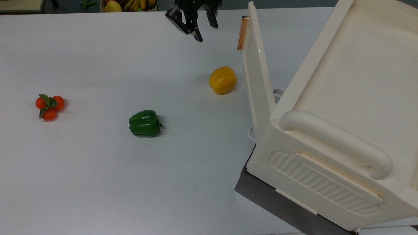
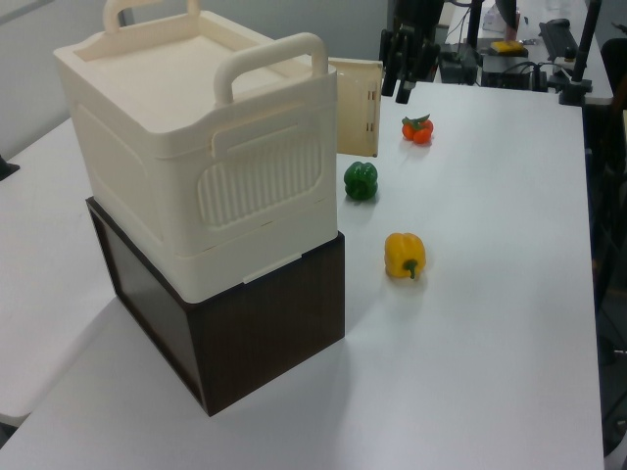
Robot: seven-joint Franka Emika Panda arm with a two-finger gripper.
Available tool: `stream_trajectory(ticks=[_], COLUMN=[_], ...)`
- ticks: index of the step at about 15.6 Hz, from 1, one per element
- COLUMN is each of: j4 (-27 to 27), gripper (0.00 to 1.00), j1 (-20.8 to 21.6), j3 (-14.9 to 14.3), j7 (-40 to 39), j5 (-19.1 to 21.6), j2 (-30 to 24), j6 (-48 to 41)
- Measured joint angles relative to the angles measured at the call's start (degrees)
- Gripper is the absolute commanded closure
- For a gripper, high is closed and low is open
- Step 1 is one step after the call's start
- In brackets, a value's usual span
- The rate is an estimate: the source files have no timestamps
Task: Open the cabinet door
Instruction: 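Push the door further open with the gripper along its hinge arc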
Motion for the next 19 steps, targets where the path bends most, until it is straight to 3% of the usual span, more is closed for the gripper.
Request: stream_trajectory(ticks=[7, 10, 19], j4=[0.08, -0.12, -0.33], gripper=[0.0, 0.0, 0.0], j1=[0.9, 1.08, 0.58], j3=[3.58, 5.62, 4.84], j7=[8.2, 14.5, 16.49], j5=[0.01, 0.01, -0.2], j2=[-1.55, -1.44, -0.07], j6=[0.57, 7.46, 11.04])
